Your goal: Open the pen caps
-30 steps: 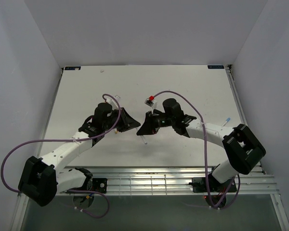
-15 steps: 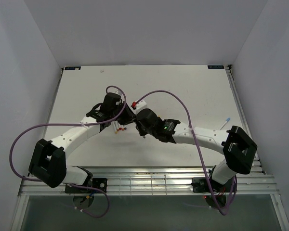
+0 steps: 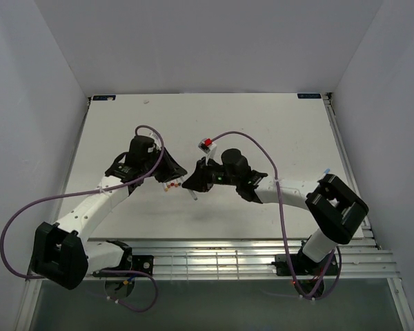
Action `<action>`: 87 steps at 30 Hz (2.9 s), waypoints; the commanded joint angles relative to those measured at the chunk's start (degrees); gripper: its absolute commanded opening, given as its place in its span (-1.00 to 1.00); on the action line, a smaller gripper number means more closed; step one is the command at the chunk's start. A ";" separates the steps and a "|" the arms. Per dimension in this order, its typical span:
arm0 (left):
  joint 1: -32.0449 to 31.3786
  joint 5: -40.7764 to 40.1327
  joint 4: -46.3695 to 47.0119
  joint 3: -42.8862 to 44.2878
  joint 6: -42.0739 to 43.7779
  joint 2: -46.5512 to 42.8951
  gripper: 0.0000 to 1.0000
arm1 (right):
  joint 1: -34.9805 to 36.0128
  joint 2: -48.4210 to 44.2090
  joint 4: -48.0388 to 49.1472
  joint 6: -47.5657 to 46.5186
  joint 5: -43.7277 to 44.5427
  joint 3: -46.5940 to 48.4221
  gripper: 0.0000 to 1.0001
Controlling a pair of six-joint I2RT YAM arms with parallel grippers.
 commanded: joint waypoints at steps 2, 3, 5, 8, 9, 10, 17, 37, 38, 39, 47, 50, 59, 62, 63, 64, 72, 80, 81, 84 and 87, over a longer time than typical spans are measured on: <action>3.45 -6.75 7.39 1.02 1.91 -2.52 -1.00 | 3.16 4.00 23.08 19.10 -30.38 -3.38 -0.85; 3.54 -7.02 7.12 1.10 2.09 -2.70 -1.00 | 3.16 4.10 22.76 18.51 -30.21 -2.42 -0.85; 3.89 -7.54 6.60 1.11 2.27 -2.79 -1.00 | 3.33 3.14 11.47 13.26 -26.54 -0.49 -0.85; 4.42 -9.64 4.49 1.81 2.44 -2.35 -1.00 | 4.73 1.56 -12.07 -0.17 -14.17 5.57 -0.85; 4.50 -10.18 3.96 2.33 2.44 -2.08 -1.00 | 6.05 1.46 -19.71 -4.13 -7.77 8.02 -0.85; 4.59 -10.70 3.52 2.68 2.36 -1.91 -1.00 | 7.71 1.98 -27.79 -10.69 11.70 14.31 -0.85; 7.40 -12.03 3.25 3.74 -0.19 2.83 -1.00 | 18.10 11.31 -61.27 -7.87 64.00 24.22 -0.85; 11.45 -5.35 10.81 1.28 1.21 -1.47 -1.00 | 4.83 -1.00 3.61 6.22 -26.44 1.71 -0.85; 11.45 -5.35 10.73 1.19 0.95 -1.81 -1.00 | 4.83 -1.35 -2.15 4.38 -24.51 2.42 -0.85; 11.45 -5.96 10.46 1.19 0.78 -2.17 -1.00 | 4.74 -1.70 -5.25 2.97 -22.14 2.95 -0.85; 11.45 -17.98 1.85 1.11 4.19 -11.56 -1.00 | -0.35 3.11 -21.19 -1.26 1.50 10.06 -0.85; 11.45 -18.36 0.53 -0.12 6.04 -16.31 -1.00 | -0.36 7.85 -24.09 -0.75 11.25 14.89 -0.85; 11.45 -6.67 -0.35 -5.22 5.78 -20.45 -1.00 | -0.62 25.62 -29.01 4.18 28.41 33.35 -0.85; 11.45 -5.26 0.18 -6.98 6.66 -20.89 -1.00 | -0.71 30.09 -31.39 3.66 31.31 38.61 -0.85; 11.45 -4.83 0.18 -7.24 6.84 -20.98 -1.00 | -0.79 31.07 -32.43 3.57 31.84 39.77 -0.85; 11.45 -4.65 0.26 -7.68 6.92 -21.07 -1.00 | -0.88 32.39 -32.62 3.48 32.37 40.56 -0.85; 11.45 -2.89 2.29 -9.44 7.54 -21.16 -1.00 | -1.76 37.23 -34.90 4.00 31.58 45.49 -0.64; 11.45 -1.22 3.08 -9.44 8.16 -20.28 -1.00 | -1.76 36.97 -34.55 5.32 30.44 44.52 -0.29; 11.45 -0.96 3.16 -9.53 8.16 -20.10 -1.00 | -1.76 36.80 -34.47 5.41 30.09 44.44 -0.27; 11.54 -0.43 3.25 -9.70 8.07 -20.10 -1.00 | -1.67 36.18 -33.68 5.32 29.30 43.65 -0.24; 11.45 0.36 3.60 -9.88 7.98 -19.84 -1.00 | -1.67 34.87 -33.24 5.15 29.12 42.24 -0.18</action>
